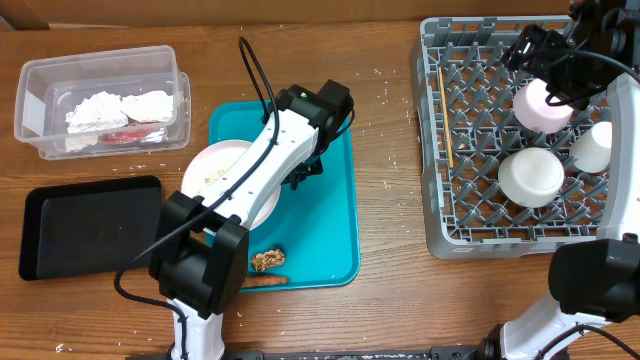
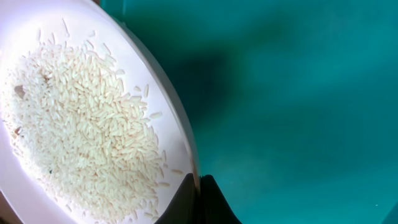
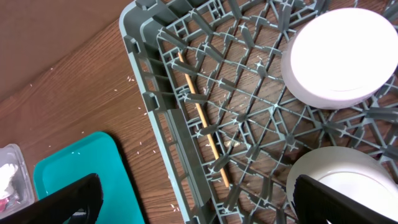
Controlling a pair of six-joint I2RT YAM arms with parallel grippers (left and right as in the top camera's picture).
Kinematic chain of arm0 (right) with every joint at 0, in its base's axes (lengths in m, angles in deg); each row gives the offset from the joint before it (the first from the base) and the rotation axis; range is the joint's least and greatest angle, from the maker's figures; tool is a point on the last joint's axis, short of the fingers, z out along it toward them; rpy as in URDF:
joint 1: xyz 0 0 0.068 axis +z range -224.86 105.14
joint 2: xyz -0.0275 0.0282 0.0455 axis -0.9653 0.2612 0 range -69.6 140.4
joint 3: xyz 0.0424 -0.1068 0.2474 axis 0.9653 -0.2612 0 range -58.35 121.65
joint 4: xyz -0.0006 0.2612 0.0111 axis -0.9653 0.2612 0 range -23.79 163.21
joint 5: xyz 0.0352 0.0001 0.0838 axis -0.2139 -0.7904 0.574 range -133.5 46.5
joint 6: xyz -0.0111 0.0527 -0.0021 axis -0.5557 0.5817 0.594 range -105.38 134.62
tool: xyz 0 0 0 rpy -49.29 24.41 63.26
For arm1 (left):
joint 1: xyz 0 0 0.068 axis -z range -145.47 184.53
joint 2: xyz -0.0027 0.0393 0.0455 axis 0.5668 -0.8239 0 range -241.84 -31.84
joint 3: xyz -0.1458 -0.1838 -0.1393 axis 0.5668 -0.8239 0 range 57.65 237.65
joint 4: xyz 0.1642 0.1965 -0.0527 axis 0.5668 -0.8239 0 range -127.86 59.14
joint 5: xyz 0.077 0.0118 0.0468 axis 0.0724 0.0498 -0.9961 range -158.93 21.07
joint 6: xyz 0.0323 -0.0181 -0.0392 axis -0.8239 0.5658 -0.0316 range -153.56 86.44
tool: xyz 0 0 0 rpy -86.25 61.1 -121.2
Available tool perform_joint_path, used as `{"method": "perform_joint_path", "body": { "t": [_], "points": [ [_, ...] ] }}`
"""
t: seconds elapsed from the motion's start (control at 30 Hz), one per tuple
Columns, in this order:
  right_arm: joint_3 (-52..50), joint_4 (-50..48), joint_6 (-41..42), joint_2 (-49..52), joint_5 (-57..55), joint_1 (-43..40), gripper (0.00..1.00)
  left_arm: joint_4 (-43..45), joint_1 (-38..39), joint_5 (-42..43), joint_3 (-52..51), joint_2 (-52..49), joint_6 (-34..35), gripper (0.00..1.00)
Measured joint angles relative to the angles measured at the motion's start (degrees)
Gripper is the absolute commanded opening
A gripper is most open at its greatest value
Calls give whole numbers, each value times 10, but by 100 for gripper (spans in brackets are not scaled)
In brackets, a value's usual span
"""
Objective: Sort waste into correct bins and load items into the dishwasher
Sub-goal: 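Move the left gripper to the white plate and grasp its rim, then lift the plate with the left gripper over the black tray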
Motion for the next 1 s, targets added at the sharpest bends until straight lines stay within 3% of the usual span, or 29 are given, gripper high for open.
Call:
{"method": "perform_joint_path", "body": {
  "t": [0.33,0.8,1.0],
  "points": [
    [0,0,0,0,0,0,100,-87,-79,-1,81,0,19,5],
    [0,0,0,0,0,0,100,-80,-320,97,87,4,21,4],
    [0,0,0,0,0,0,100,-49,-381,149,87,8,-12,4]
  ]
}}
